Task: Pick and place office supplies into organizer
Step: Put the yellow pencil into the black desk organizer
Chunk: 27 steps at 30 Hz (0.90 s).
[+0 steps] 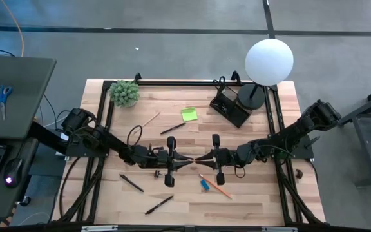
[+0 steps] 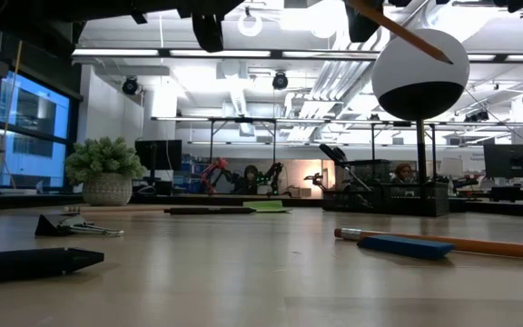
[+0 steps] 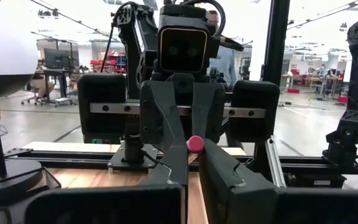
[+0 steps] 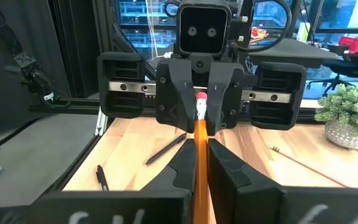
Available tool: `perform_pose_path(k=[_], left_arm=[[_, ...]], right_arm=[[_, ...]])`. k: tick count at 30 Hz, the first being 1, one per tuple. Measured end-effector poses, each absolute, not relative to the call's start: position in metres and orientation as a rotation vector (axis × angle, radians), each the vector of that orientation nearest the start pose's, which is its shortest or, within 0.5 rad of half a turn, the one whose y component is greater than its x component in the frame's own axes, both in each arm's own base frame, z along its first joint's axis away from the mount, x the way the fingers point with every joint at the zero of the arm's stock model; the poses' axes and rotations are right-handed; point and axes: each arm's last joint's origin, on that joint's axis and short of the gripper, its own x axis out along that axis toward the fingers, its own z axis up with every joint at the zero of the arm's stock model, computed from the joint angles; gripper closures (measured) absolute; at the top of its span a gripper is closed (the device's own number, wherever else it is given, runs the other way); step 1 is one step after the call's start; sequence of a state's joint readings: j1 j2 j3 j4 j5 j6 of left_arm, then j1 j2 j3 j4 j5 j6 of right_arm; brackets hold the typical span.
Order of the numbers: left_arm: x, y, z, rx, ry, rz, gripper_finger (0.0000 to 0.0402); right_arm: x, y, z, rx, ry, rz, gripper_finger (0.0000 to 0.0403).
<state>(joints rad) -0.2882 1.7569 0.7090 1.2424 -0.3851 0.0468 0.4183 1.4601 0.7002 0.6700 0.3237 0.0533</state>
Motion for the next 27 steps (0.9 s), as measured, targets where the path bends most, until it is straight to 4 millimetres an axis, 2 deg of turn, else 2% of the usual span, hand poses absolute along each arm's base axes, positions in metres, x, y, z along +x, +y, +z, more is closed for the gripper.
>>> perform_pose_path(k=[6, 17, 21, 27], left_arm=[[0.325, -0.085, 0.198, -0.007, -0.168, 0.101, 0.04], [0.326, -0.085, 0.198, -0.003, -0.164, 0.099, 0.04], [0.326, -0.085, 0.196, 0.011, -0.15, 0.099, 0.04], [0.326, -0.086, 0.194, 0.027, -0.124, 0.097, 0.0401]], right_arm=[[0.282, 0.116, 0.231, 0.02, 0.095, 0.095, 0.0387], [0.279, 0.117, 0.218, 0.093, 0.232, 0.145, 0.0345], [0.279, 0.117, 0.216, 0.096, 0.253, 0.146, 0.0351], [0.279, 0.117, 0.215, 0.094, 0.264, 0.152, 0.0383]])
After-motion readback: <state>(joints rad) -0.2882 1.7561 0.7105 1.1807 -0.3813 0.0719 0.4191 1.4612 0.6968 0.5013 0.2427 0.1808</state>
